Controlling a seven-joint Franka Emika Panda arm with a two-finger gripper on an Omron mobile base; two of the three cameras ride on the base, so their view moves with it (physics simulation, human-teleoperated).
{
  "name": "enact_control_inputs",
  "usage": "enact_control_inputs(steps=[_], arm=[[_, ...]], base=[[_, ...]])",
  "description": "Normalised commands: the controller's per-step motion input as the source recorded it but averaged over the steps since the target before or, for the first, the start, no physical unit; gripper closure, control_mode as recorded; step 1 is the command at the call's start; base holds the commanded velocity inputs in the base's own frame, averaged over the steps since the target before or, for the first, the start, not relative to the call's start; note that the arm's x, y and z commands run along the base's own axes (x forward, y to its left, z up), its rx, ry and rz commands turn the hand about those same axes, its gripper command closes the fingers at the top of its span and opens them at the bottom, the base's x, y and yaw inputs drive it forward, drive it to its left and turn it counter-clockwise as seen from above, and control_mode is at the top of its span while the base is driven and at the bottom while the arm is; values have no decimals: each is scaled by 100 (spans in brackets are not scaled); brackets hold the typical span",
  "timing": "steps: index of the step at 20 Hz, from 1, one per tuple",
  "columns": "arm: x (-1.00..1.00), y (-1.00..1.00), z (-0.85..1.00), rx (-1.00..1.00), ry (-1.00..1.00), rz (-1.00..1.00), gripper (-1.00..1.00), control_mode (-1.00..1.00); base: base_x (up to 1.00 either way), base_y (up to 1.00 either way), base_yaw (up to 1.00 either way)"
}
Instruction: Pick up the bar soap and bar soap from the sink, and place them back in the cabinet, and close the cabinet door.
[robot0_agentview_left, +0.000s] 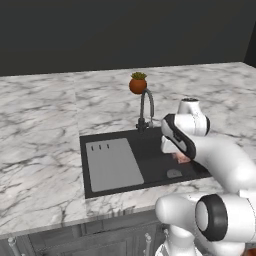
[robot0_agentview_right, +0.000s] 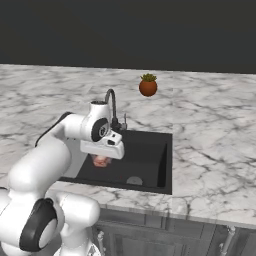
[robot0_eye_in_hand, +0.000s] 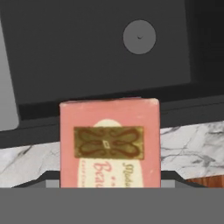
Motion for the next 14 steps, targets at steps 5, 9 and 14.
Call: enact_control_inputs(steps=[5, 9, 14], arm=[[-46, -4, 32, 0, -1, 0, 100, -100], [-47, -2, 40, 0, -1, 0, 100, -100], [-37, -1, 39, 0, 0, 0, 100, -100]], base=[[0, 0, 0], [0, 0, 0], [0, 0, 0]])
